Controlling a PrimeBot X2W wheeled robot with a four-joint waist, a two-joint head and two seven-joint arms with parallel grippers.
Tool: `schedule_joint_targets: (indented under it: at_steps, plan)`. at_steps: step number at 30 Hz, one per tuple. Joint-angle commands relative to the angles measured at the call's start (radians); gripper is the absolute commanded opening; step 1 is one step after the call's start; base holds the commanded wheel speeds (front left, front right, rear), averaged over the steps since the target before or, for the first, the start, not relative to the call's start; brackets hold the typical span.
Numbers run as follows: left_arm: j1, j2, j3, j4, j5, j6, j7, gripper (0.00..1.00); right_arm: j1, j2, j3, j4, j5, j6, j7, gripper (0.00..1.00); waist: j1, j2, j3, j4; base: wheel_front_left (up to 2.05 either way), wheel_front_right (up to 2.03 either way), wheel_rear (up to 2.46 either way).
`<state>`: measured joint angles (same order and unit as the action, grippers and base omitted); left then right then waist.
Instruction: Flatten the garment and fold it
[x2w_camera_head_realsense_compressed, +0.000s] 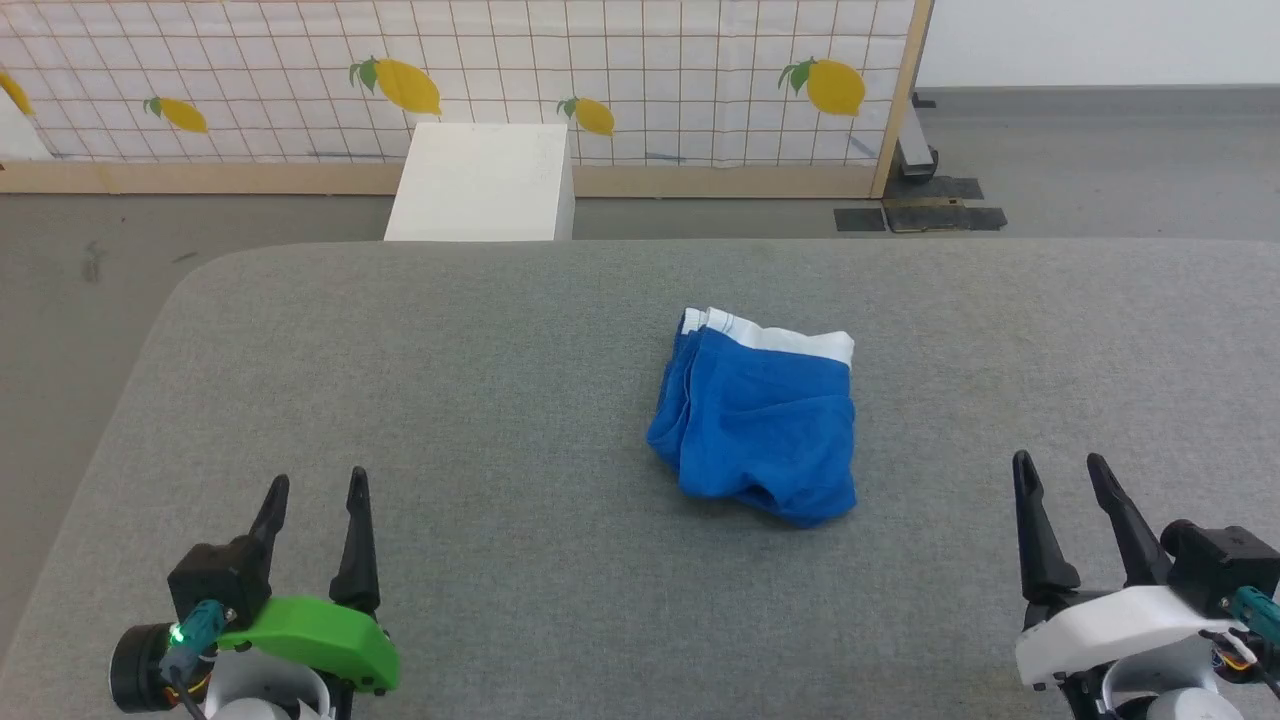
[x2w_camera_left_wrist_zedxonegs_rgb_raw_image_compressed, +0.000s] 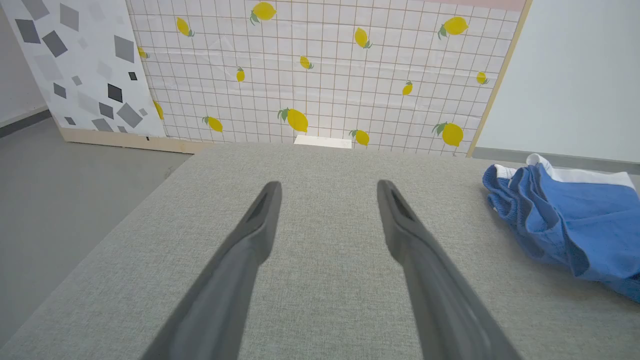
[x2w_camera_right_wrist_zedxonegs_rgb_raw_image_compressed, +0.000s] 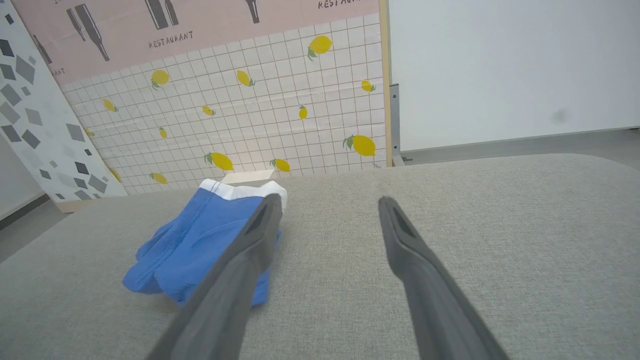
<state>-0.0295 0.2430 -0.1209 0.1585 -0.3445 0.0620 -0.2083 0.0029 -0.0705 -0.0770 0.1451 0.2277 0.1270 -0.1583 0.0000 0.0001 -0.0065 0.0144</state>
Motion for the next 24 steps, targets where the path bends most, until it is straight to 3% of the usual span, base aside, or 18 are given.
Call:
schedule_joint_targets:
  at_steps: [1, 17, 21, 24]
  plan:
    - [0.01, -0.003, -0.003, 0.003, -0.004, -0.006, -0.002, 1.0, 0.009, 0.004, 0.001, 0.002, -0.009, 0.004, 0.002, 1.0, 0.0, -0.0001, 0.001, 0.002, 0.0, 0.0, 0.0]
    - [-0.009, -0.002, -0.011, 0.013, -0.015, -0.007, -0.016, 1.0, -0.005, 0.011, -0.002, 0.009, -0.017, 0.004, 0.032, 1.0, 0.0, -0.0001, 0.016, 0.002, 0.0, 0.0, 0.0]
    - [-0.016, -0.002, -0.013, 0.0, -0.015, -0.003, -0.019, 1.0, -0.055, 0.008, 0.012, 0.014, -0.008, 0.004, 0.116, 1.0, 0.0, -0.0001, 0.035, 0.001, 0.0, 0.0, 0.0]
    - [-0.028, -0.003, -0.019, -0.02, -0.012, -0.002, -0.022, 1.0, -0.159, -0.004, 0.032, 0.021, 0.009, 0.004, 0.249, 1.0, 0.0, -0.0001, 0.07, 0.007, 0.0, 0.0, 0.0]
